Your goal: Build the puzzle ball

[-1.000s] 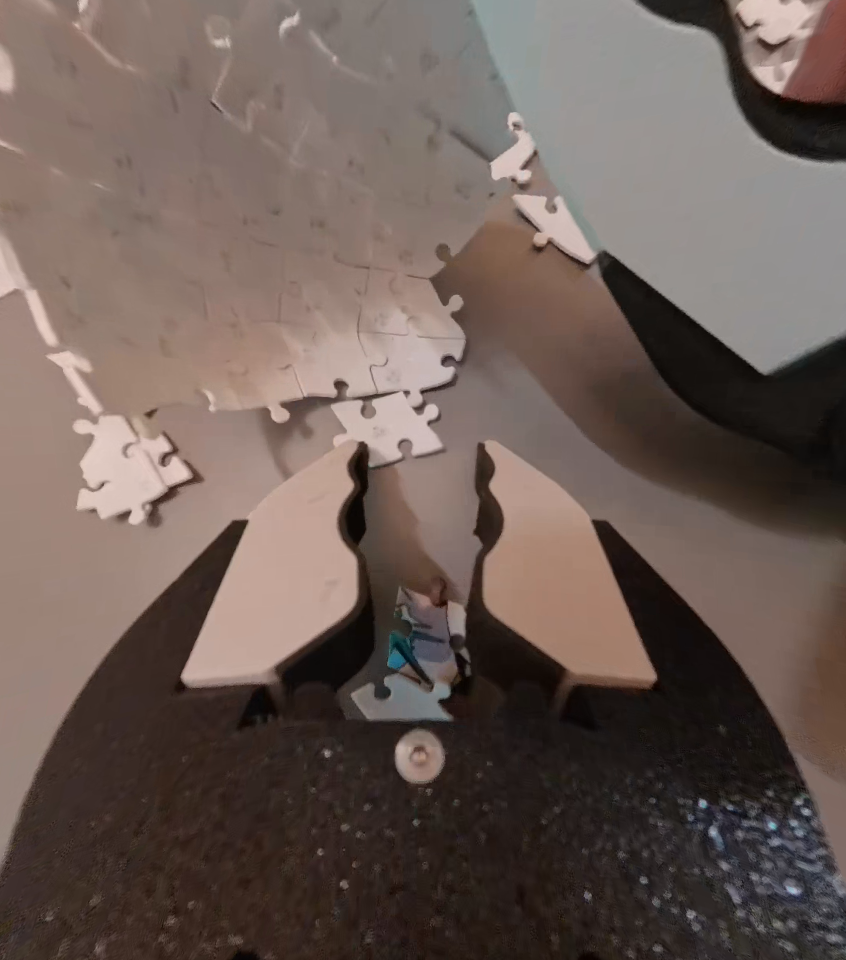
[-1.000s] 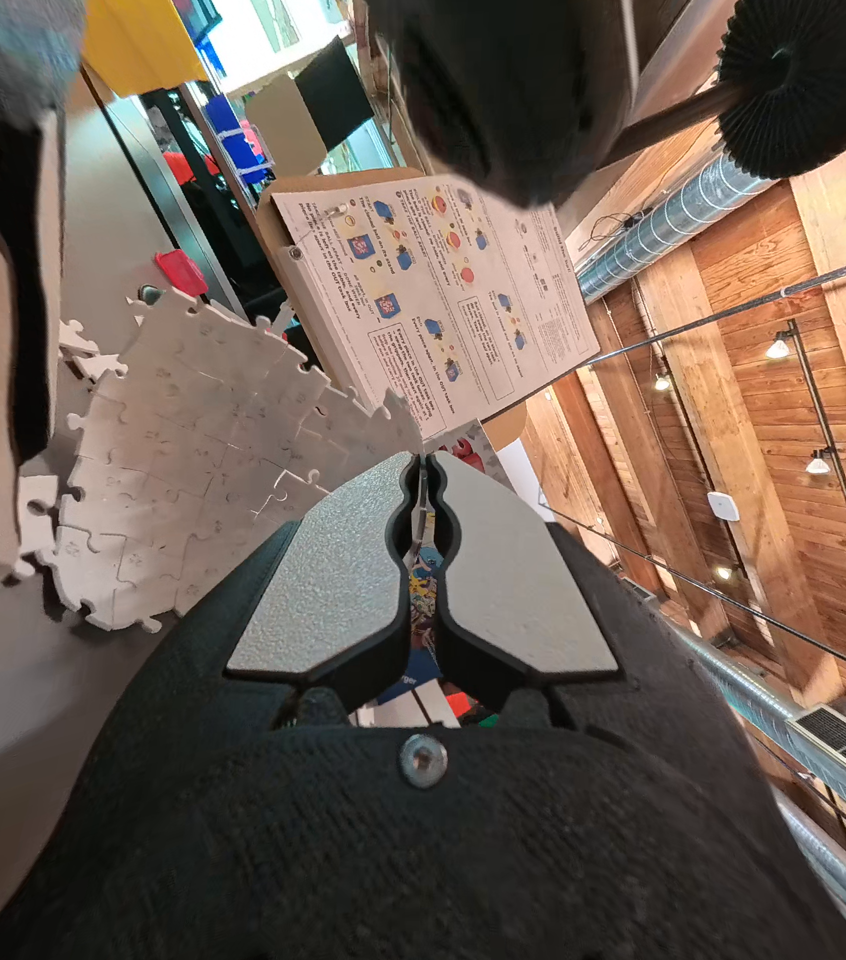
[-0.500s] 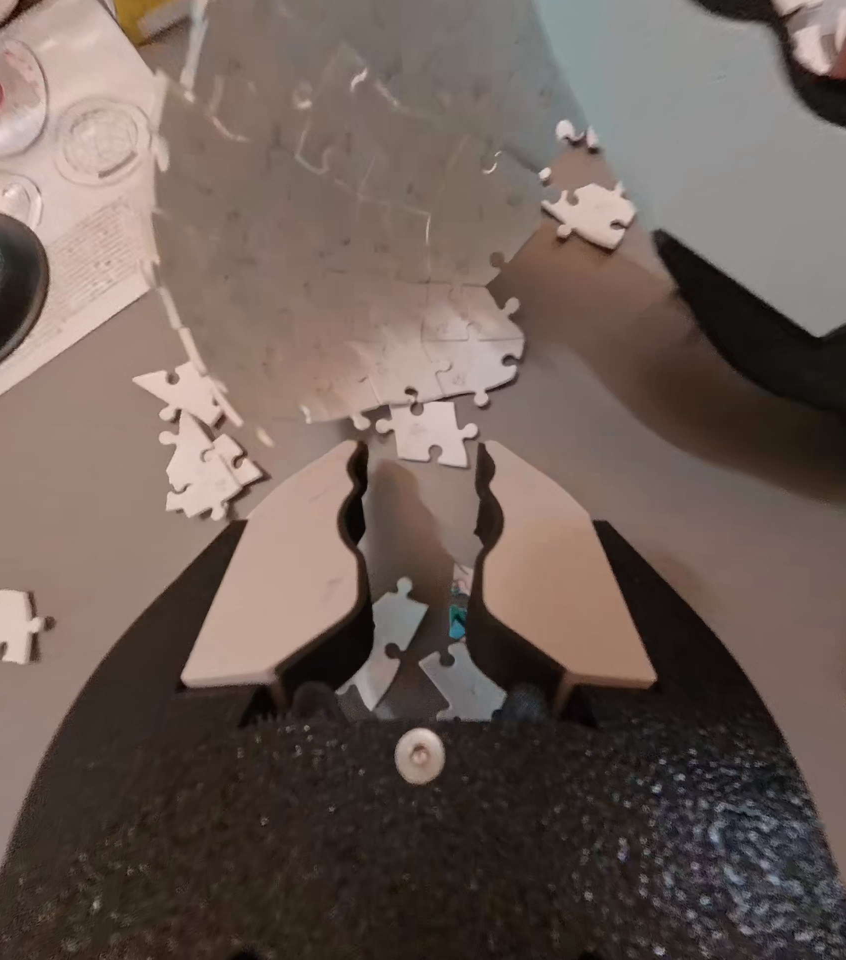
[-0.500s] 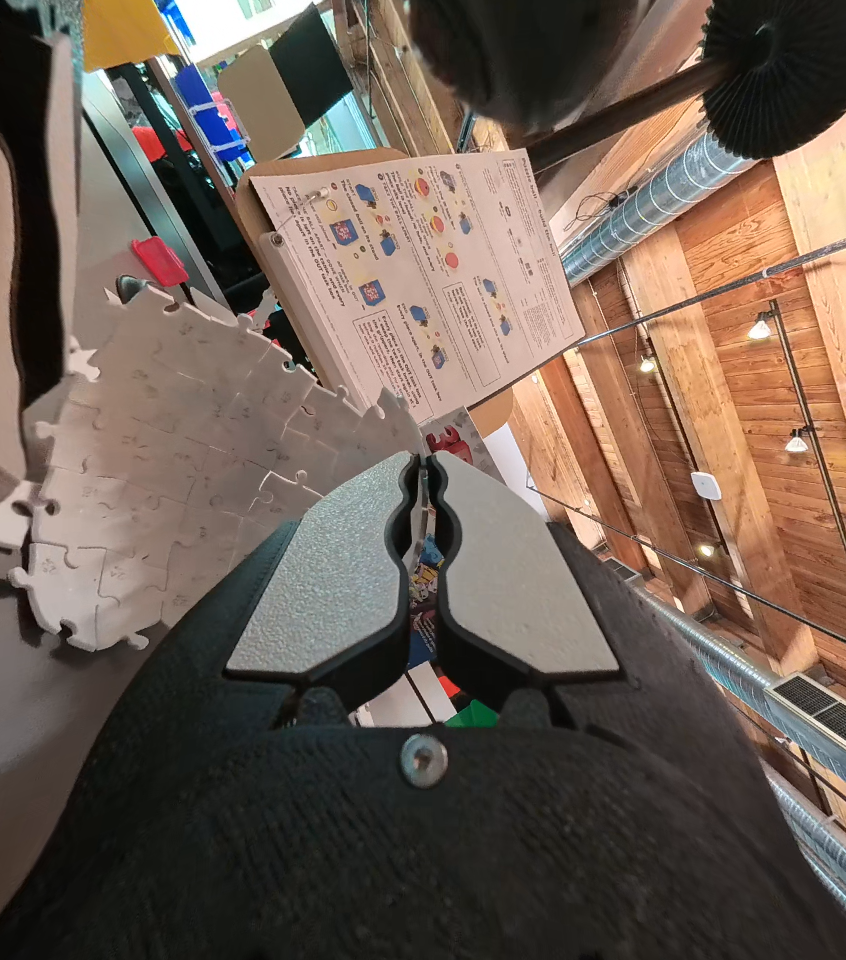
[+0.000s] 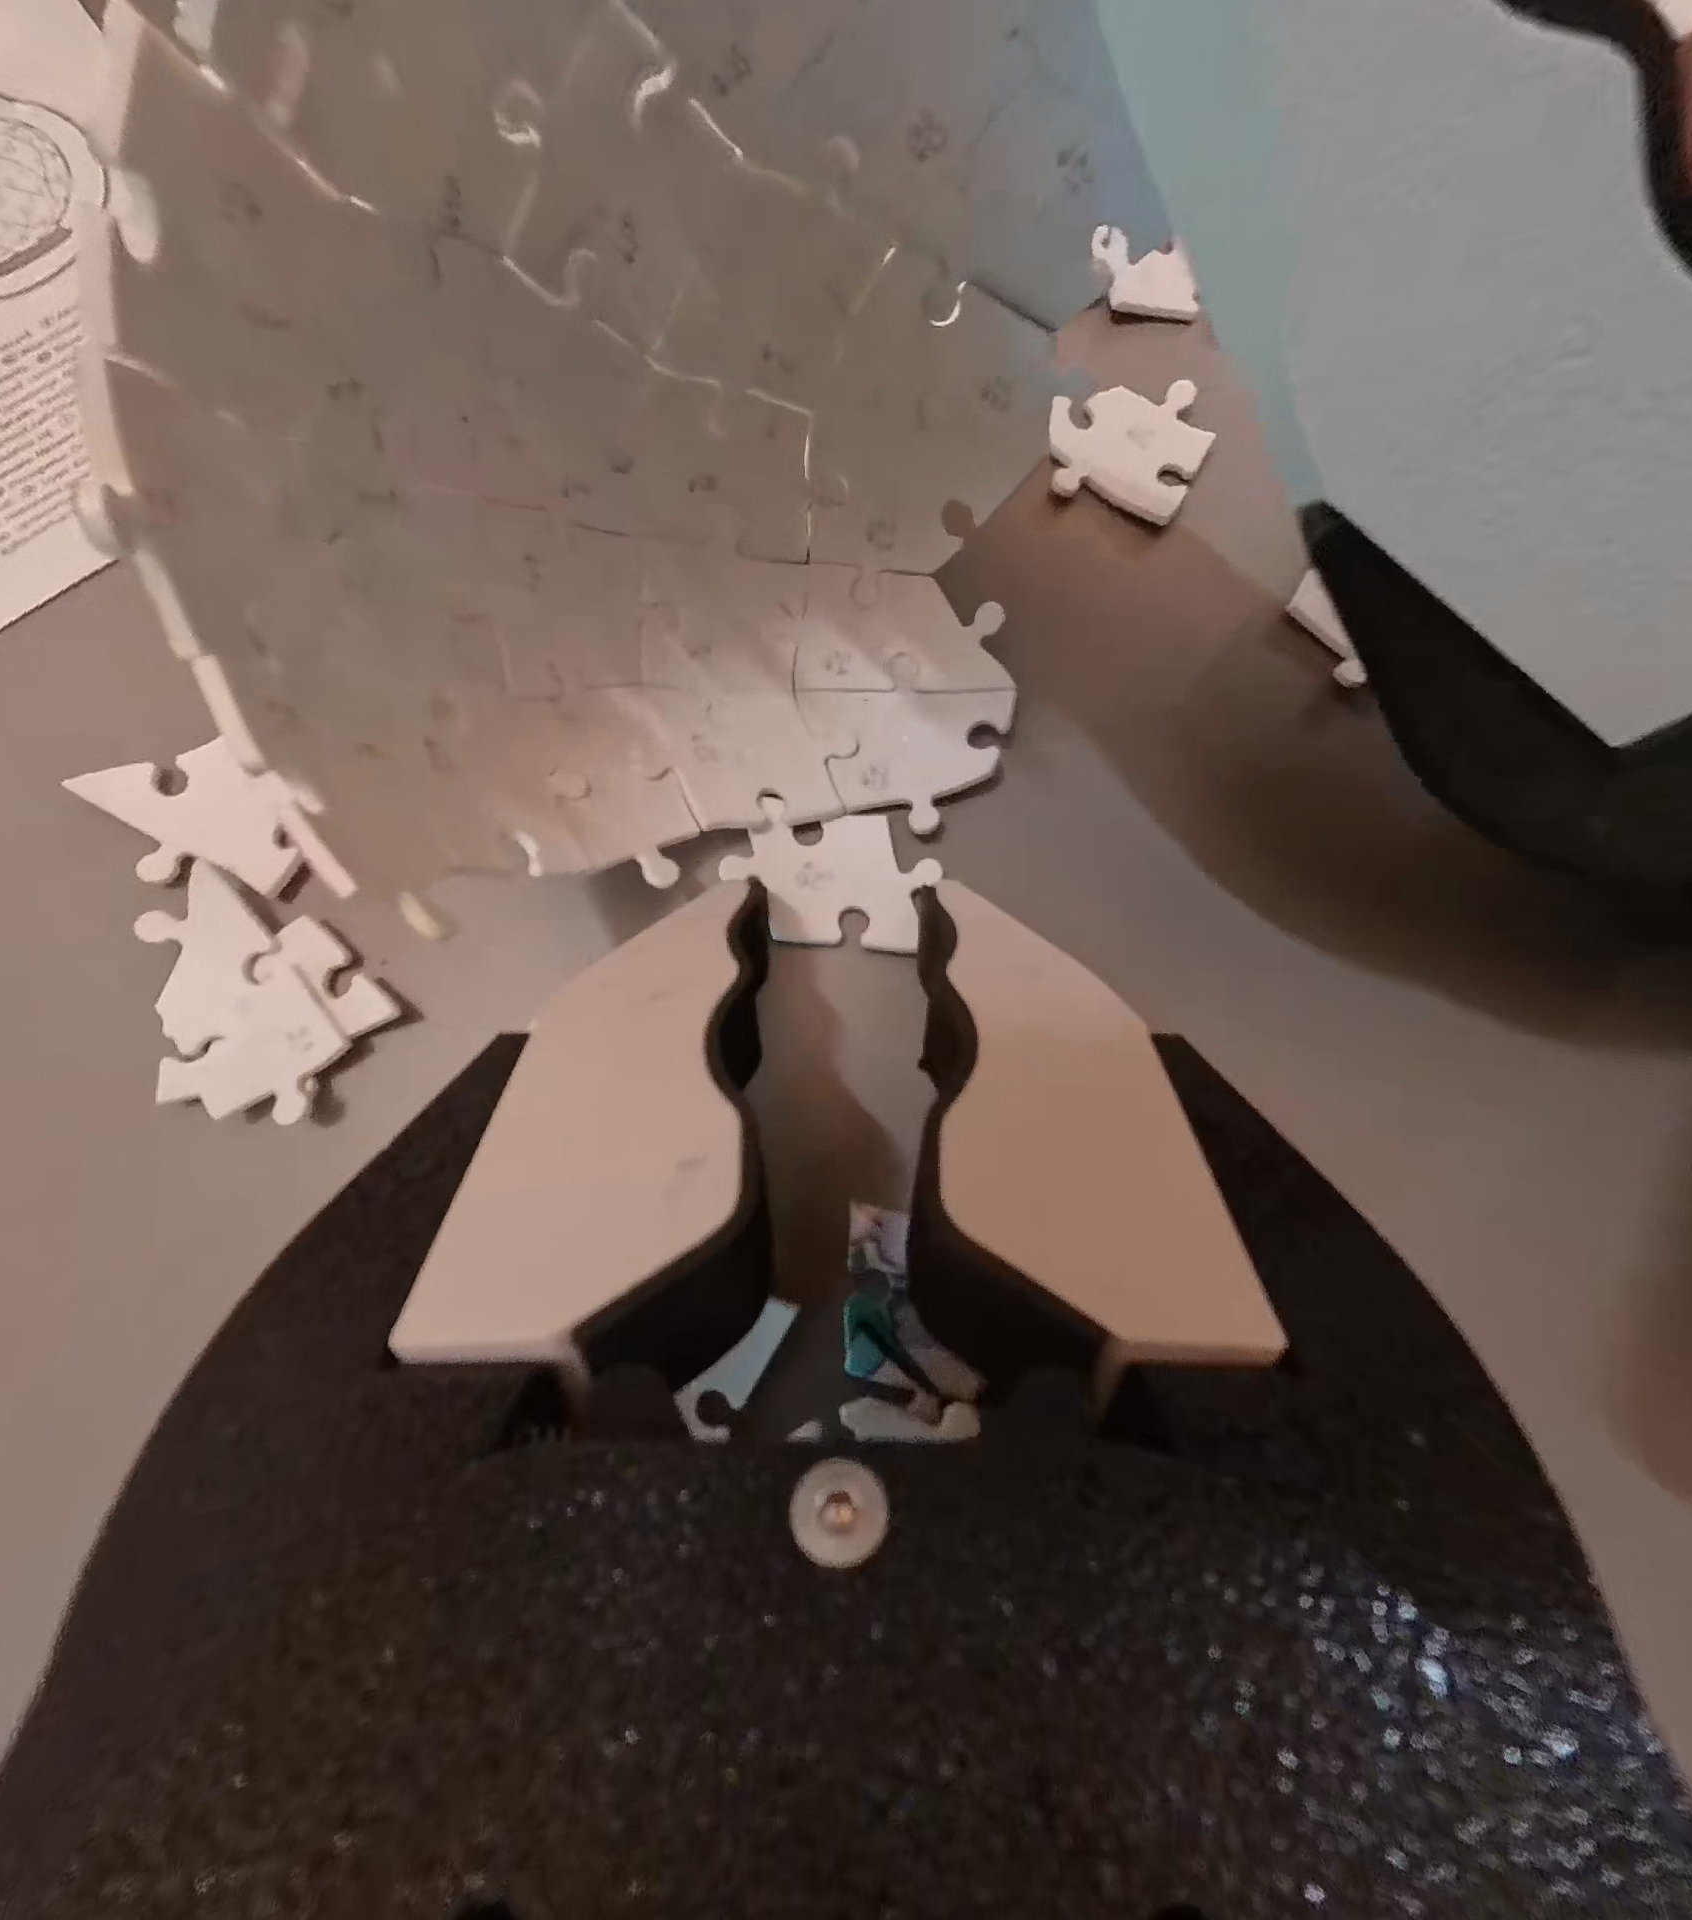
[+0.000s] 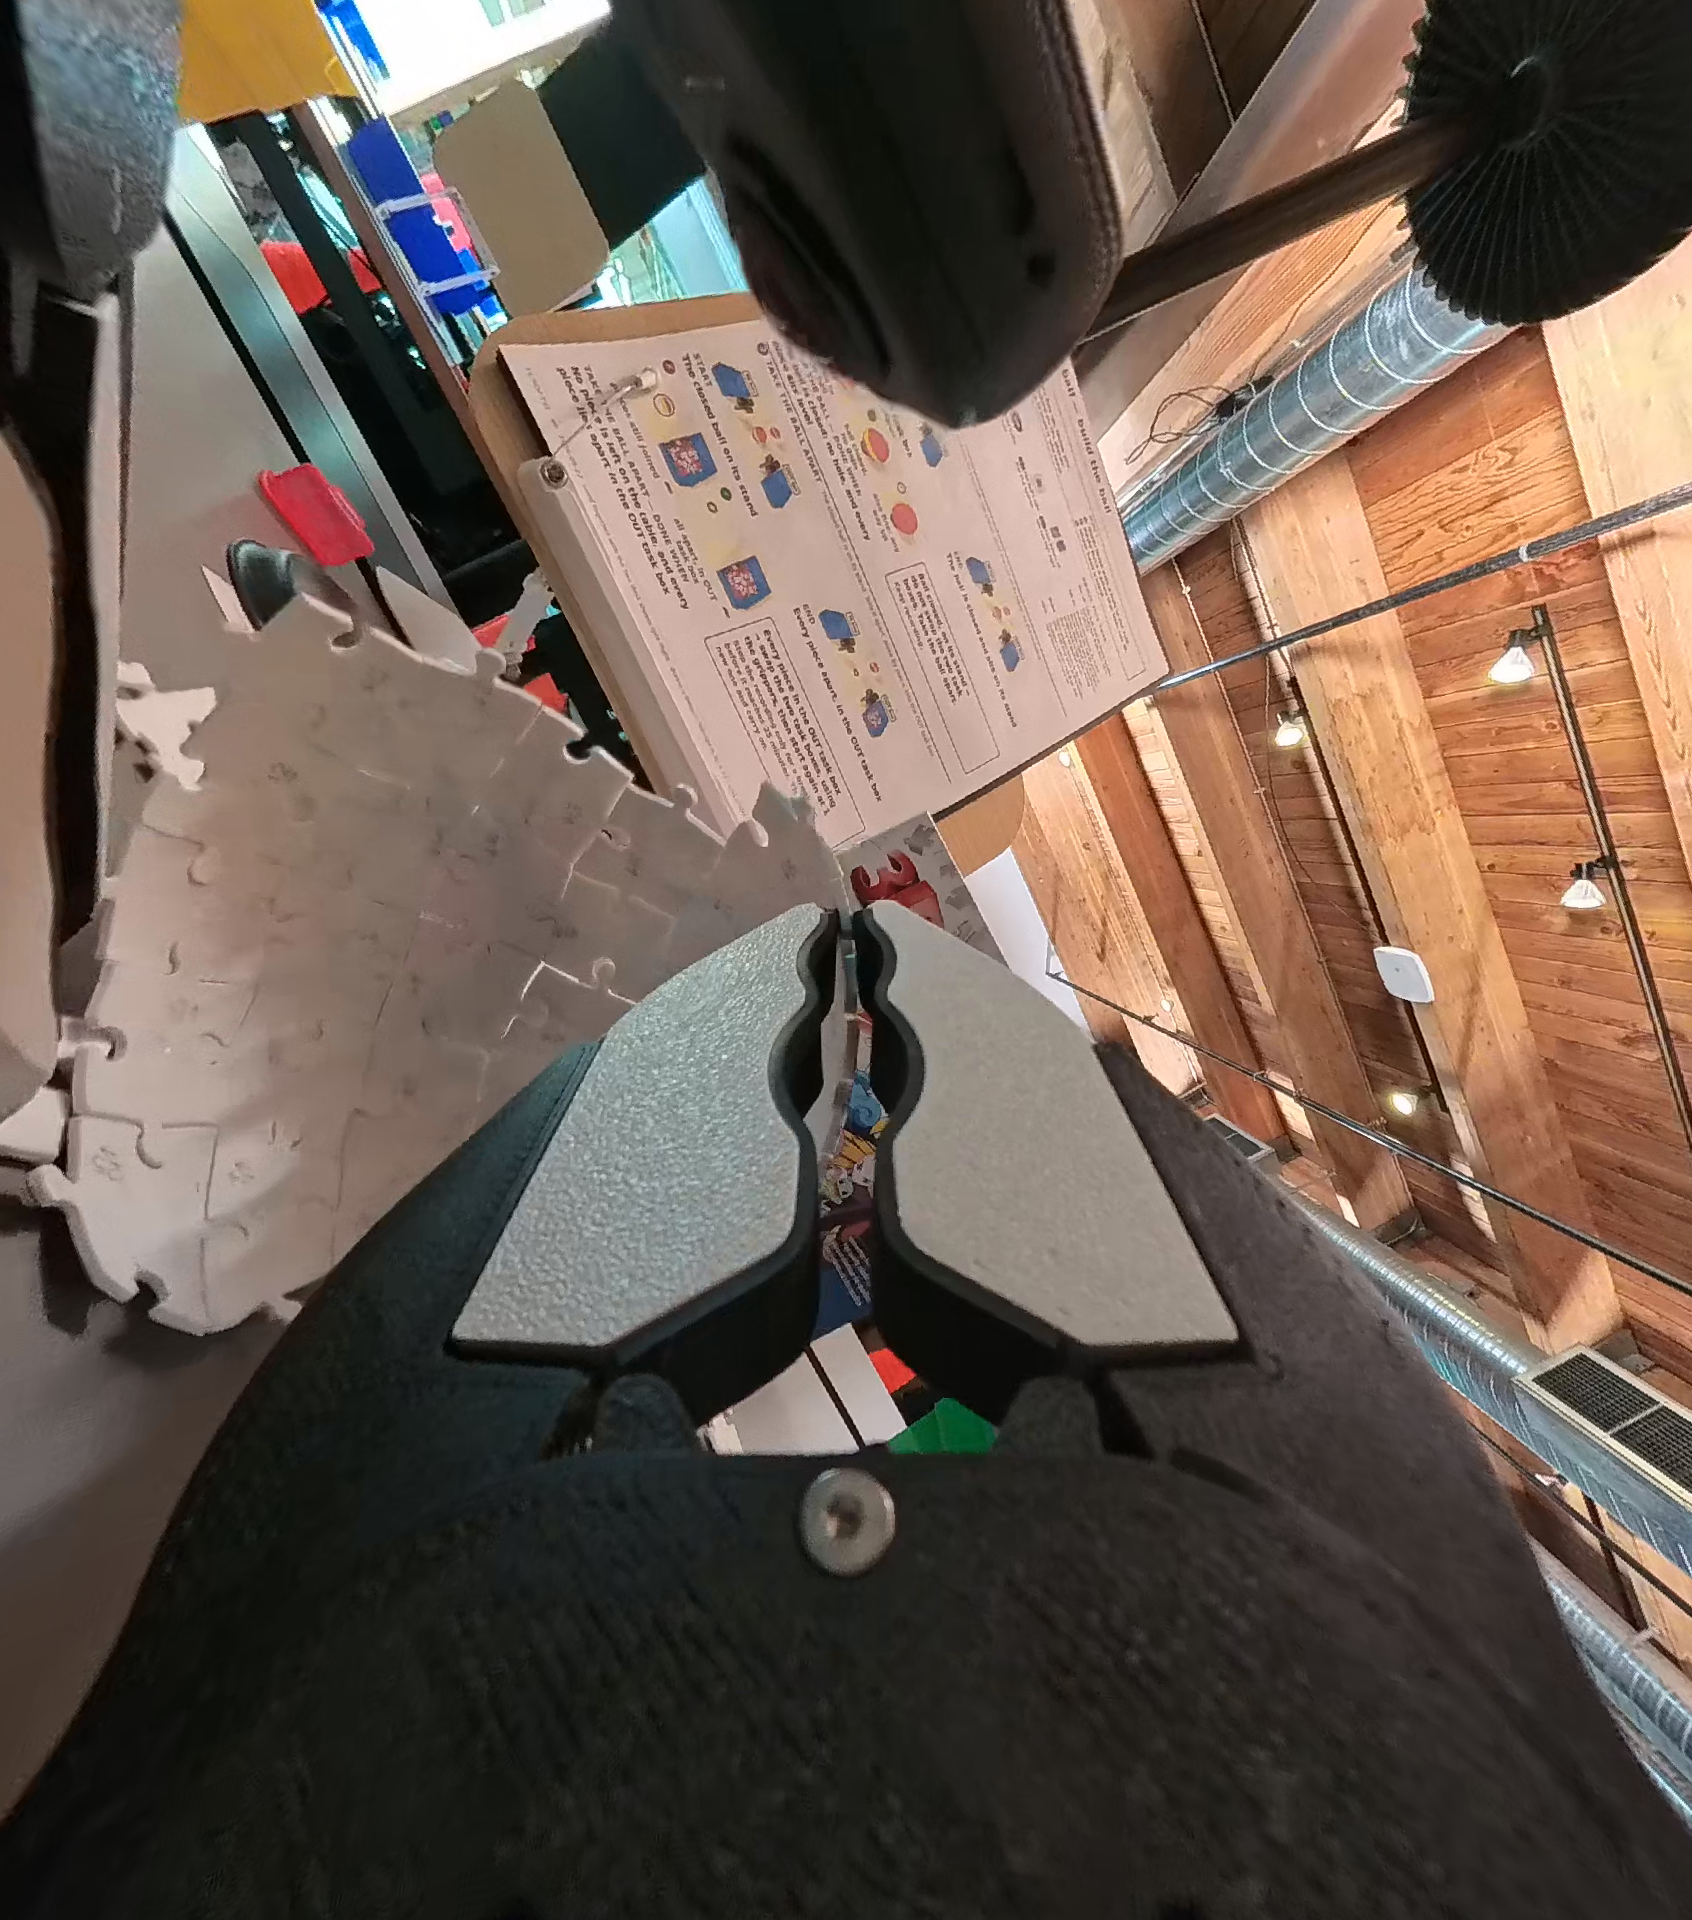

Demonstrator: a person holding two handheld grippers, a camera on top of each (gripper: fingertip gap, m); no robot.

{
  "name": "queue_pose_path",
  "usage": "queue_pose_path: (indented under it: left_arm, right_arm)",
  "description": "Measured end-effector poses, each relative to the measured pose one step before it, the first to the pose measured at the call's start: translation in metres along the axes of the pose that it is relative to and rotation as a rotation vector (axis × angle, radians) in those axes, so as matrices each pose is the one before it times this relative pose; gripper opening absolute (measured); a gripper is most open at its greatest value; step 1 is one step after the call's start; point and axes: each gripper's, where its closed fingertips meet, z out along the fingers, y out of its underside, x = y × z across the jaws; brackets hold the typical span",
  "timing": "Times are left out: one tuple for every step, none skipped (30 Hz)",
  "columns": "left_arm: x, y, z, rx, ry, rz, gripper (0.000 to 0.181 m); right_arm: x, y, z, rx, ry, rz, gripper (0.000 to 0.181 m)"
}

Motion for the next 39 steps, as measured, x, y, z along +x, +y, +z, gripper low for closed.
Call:
queue_pose_path:
  left_arm:
    - [0.00168, -0.00009, 0.00008, 0.0059, -0.0030, 0.0069, 0.026]
    - [0.00113, 0.00027, -0.00003, 0.0035, -0.0066, 0.0080, 0.026]
    - [0.00019, 0.00053, 0.00004, 0.0016, -0.0131, 0.0134, 0.027]
    - [0.00015, 0.00013, -0.00040, 0.0000, -0.0132, 0.0133, 0.027]
    - [0.00047, -0.00018, -0.00071, 0.0002, -0.0073, 0.0104, 0.026]
    - [0.00097, -0.00036, -0.00073, 0.0011, -0.0012, 0.0054, 0.026]
    - [0.00125, -0.00028, -0.00068, 0.0015, 0.0036, 0.0003, 0.026]
    - [0.00134, -0.00047, -0.00056, 0.0031, 0.0077, -0.0045, 0.026]
    - [0.00192, -0.00051, -0.00061, 0.0045, 0.0125, -0.0069, 0.026]
    - [0.00236, -0.00072, -0.00090, 0.0057, 0.0151, -0.0056, 0.026]
    - [0.00219, -0.00099, -0.00077, 0.0058, 0.0125, -0.0032, 0.026]
    - [0.00112, -0.00119, -0.00079, 0.0051, 0.0047, -0.0010, 0.026]
    - [0.00009, -0.00123, -0.00071, 0.0067, -0.0027, 0.0017, 0.023]
    - [0.00031, -0.00193, -0.00123, 0.0126, -0.0011, 0.0053, 0.000]
    - [0.00084, -0.00251, -0.00117, 0.0180, 0.0014, -0.0031, 0.000]
    - [0.00097, -0.00150, -0.00079, 0.0093, 0.0003, -0.0074, 0.000]
    - [0.00037, 0.00074, 0.00017, -0.0048, -0.0044, -0.0002, 0.002]
    - [0.00066, 0.00281, 0.00088, -0.0176, -0.0029, 0.0104, 0.012]
    - [0.00055, 0.00281, 0.00082, -0.0154, -0.0018, 0.0098, 0.016]
    - [0.00097, 0.00096, 0.00006, -0.0005, 0.0006, 0.0039, 0.018]
    - [0.00051, -0.00010, -0.00073, 0.0065, -0.0008, -0.0006, 0.023]
    - [-0.00253, -0.00022, -0.00170, 0.0028, -0.0165, -0.0025, 0.027]
    - [-0.00707, -0.00104, -0.00322, 0.0069, -0.0402, -0.0013, 0.030]
    - [-0.01076, -0.00315, -0.00511, 0.0239, -0.0567, 0.0022, 0.031]
    - [-0.01435, -0.00469, -0.00616, 0.0377, -0.0677, 0.0012, 0.031]
    - [-0.01585, -0.00486, -0.00560, 0.0397, -0.0639, -0.0032, 0.031]
    - [-0.01495, -0.00461, -0.00406, 0.0346, -0.0456, -0.0123, 0.032]
    - [-0.01097, -0.00389, -0.00179, 0.0240, -0.0156, -0.0232, 0.034]
    - [-0.00547, -0.00201, 0.00063, 0.0047, 0.0192, -0.0292, 0.040]
    - [-0.00218, -0.00056, 0.00295, -0.0111, 0.0330, -0.0277, 0.045]
    - [-0.00056, -0.00043, 0.00407, -0.0138, 0.0323, -0.0201, 0.051]
    - [0.00024, -0.00102, 0.00392, -0.0074, 0.0255, -0.0103, 0.057]
    - [0.00047, -0.00182, 0.00356, -0.0012, 0.0165, -0.0052, 0.061]
    - [0.00250, -0.00162, 0.00358, -0.0015, 0.0234, -0.0053, 0.060]
    - [0.00438, -0.00106, 0.00395, -0.0036, 0.0322, -0.0127, 0.058]
    - [0.00413, -0.00051, 0.00467, -0.0053, 0.0282, -0.0179, 0.051]
    - [0.00324, 0.00056, 0.00512, -0.0101, 0.0201, -0.0145, 0.046]
    - [0.00202, 0.00059, 0.00506, -0.0106, 0.0074, -0.0081, 0.044]
    - [0.00051, 0.00003, 0.00476, -0.0048, -0.0051, 0.0004, 0.038]
  right_arm:
    - [0.00013, 0.00075, 0.00002, -0.0020, 0.0007, -0.0002, 0.003]
    - [0.00018, 0.00074, 0.00003, -0.0026, 0.0012, -0.0005, 0.004]
    - [-0.00003, 0.00085, 0.00008, -0.0027, 0.0000, 0.0020, 0.004]
    - [-0.00031, 0.00099, 0.00024, -0.0033, -0.0007, 0.0027, 0.004]
    - [-0.00038, 0.00104, 0.00056, -0.0036, -0.0011, 0.0016, 0.004]
    - [-0.00041, 0.00114, 0.00051, -0.0038, -0.0018, 0.0046, 0.004]
    - [-0.00010, 0.00112, 0.00041, -0.0035, -0.0005, 0.0063, 0.004]
    - [0.00007, 0.00109, 0.00043, -0.0036, 0.0003, 0.0037, 0.004]
    - [0.00034, 0.00101, 0.00024, -0.0035, 0.0012, 0.0036, 0.004]
    - [0.00058, 0.00099, 0.00003, -0.0039, 0.0015, 0.0058, 0.004]
    - [0.00095, 0.00061, -0.00010, -0.0020, 0.0024, 0.0043, 0.004]
    - [0.00101, 0.00025, -0.00036, -0.0005, 0.0036, 0.0044, 0.004]
    - [0.00092, 0.00019, -0.00044, -0.0002, 0.0025, 0.0057, 0.004]
    - [0.00062, 0.00012, -0.00041, 0.0001, 0.0016, 0.0032, 0.004]
    - [0.00050, -0.00003, -0.00056, 0.0011, 0.0011, 0.0016, 0.004]
    - [-0.00016, -0.00003, -0.00034, 0.0008, -0.0009, -0.0004, 0.004]
    - [-0.00076, -0.00002, 0.00000, 0.0002, -0.0031, -0.0012, 0.004]
    - [-0.00076, -0.00012, -0.00006, 0.0012, -0.0027, 0.0001, 0.004]
    - [-0.00025, -0.00032, -0.00018, 0.0019, -0.0008, -0.0003, 0.004]
    - [0.00006, -0.00044, -0.00034, 0.0034, -0.0011, 0.0013, 0.004]
    - [0.00044, -0.00016, -0.00062, 0.0031, 0.0001, 0.0040, 0.004]
    - [0.00086, 0.00024, -0.00073, 0.0011, 0.0008, 0.0050, 0.004]
    - [0.00082, 0.00054, -0.00091, -0.0001, 0.0004, 0.0063, 0.004]
    - [0.00059, 0.00083, -0.00073, -0.0009, -0.0007, 0.0064, 0.004]
    - [0.00077, 0.00074, -0.00044, -0.0019, 0.0014, 0.0030, 0.004]
    - [0.00073, 0.00044, -0.00003, -0.0011, 0.0021, 0.0020, 0.004]
    - [0.00038, -0.00032, 0.00007, 0.0013, 0.0015, 0.0029, 0.004]
    - [-0.00005, -0.00059, 0.00011, 0.0018, 0.0011, -0.0014, 0.004]
    - [-0.00012, -0.00078, 0.00022, 0.0021, 0.0006, -0.0027, 0.004]
    - [-0.00016, -0.00092, 0.00031, 0.0028, 0.0000, 0.0011, 0.004]
    - [0.00000, -0.00089, 0.00041, 0.0027, 0.0003, 0.0006, 0.004]
    - [-0.00017, -0.00050, 0.00030, 0.0013, -0.0002, 0.0003, 0.004]
    - [-0.00014, -0.00025, 0.00004, 0.0004, -0.0006, -0.0005, 0.004]
    - [0.00004, -0.00010, -0.00017, -0.0002, 0.0001, -0.0023, 0.004]
    - [0.00007, 0.00002, -0.00013, -0.0006, 0.0003, -0.0004, 0.004]
    - [-0.00004, -0.00008, -0.00007, 0.0002, -0.0001, 0.0004, 0.004]
    - [-0.00016, -0.00014, -0.00003, -0.0002, -0.0007, -0.0016, 0.004]
    - [-0.00055, -0.00029, -0.00006, 0.0001, -0.0017, -0.0019, 0.004]
    - [-0.00046, -0.00020, 0.00000, 0.0001, -0.0014, -0.0006, 0.004]
